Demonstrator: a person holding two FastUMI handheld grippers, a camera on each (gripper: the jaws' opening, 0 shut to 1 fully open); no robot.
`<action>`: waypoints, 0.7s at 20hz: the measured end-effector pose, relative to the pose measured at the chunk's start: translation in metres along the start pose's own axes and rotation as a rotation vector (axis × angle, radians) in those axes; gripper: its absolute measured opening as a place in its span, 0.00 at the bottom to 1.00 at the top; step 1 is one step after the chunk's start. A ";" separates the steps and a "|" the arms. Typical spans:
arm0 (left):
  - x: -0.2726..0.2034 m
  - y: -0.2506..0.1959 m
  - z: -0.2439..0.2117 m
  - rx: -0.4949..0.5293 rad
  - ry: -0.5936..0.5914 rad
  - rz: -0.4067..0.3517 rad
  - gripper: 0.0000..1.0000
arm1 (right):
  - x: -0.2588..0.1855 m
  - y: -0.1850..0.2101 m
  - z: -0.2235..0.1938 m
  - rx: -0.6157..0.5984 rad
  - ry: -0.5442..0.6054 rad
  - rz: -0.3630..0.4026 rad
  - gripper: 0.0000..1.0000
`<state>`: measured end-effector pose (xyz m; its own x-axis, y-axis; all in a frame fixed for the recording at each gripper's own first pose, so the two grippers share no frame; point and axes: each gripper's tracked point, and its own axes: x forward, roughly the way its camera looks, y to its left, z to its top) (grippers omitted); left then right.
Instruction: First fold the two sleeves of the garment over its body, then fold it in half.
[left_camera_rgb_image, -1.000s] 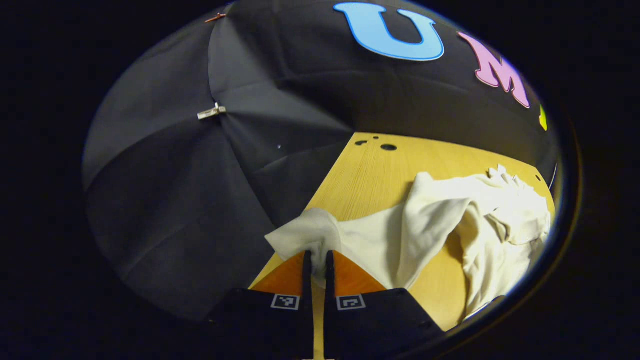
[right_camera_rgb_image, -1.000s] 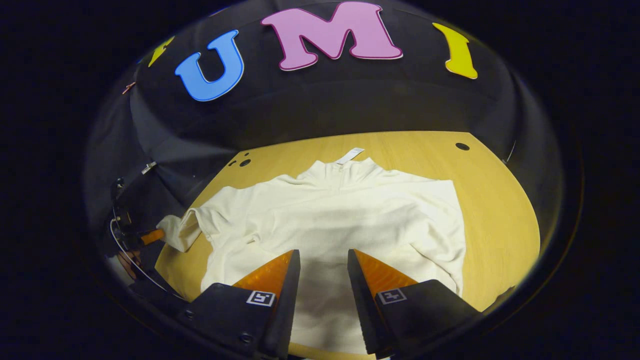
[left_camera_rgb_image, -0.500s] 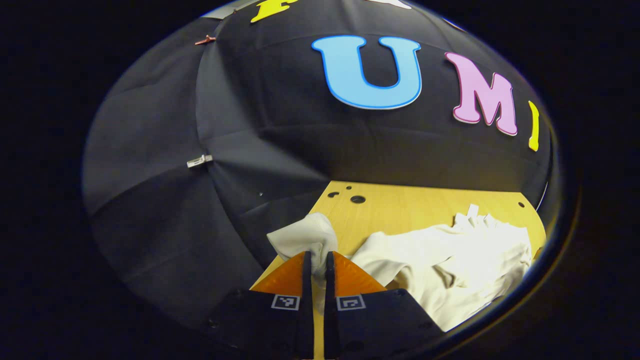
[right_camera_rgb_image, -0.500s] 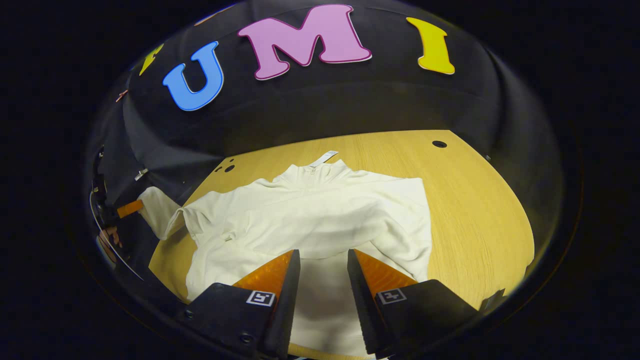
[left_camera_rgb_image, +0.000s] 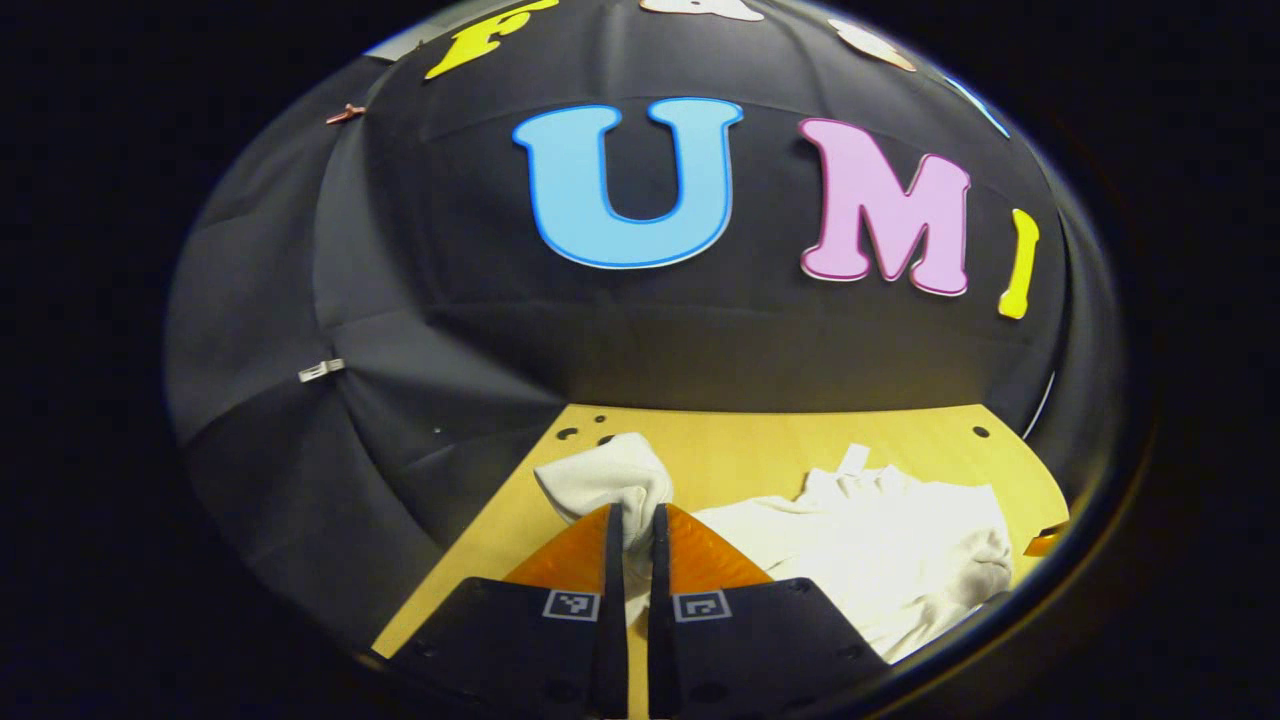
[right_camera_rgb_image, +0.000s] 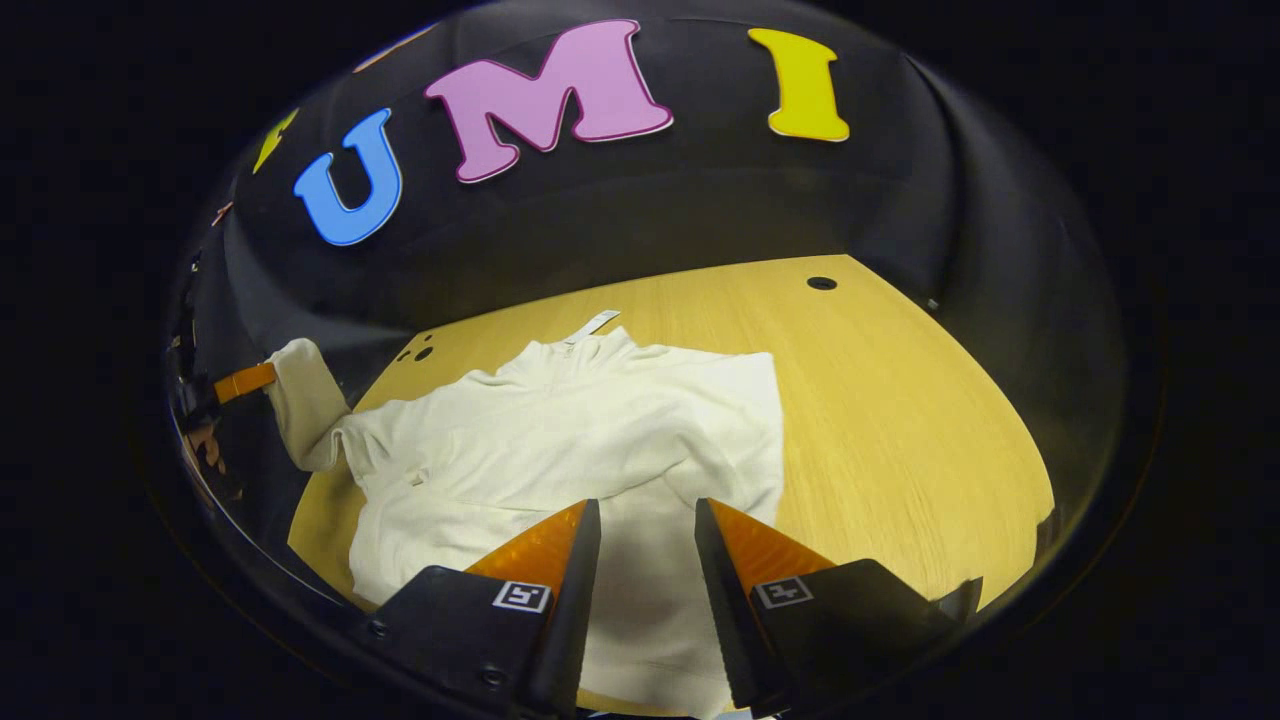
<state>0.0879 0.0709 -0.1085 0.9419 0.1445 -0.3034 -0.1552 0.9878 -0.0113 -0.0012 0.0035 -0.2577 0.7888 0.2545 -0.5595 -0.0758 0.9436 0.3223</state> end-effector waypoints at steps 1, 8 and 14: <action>0.001 -0.015 0.001 0.004 0.001 -0.021 0.13 | -0.003 -0.007 0.001 0.006 -0.004 -0.008 0.59; 0.001 -0.106 0.011 0.039 -0.022 -0.127 0.13 | -0.015 -0.045 0.002 0.035 -0.012 -0.047 0.59; 0.002 -0.186 -0.001 0.063 -0.013 -0.213 0.13 | -0.020 -0.073 0.006 0.027 -0.001 -0.054 0.59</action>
<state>0.1183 -0.1126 -0.1083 0.9552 -0.0672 -0.2884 0.0658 0.9977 -0.0144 -0.0082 -0.0720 -0.2656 0.7918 0.2030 -0.5761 -0.0167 0.9500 0.3118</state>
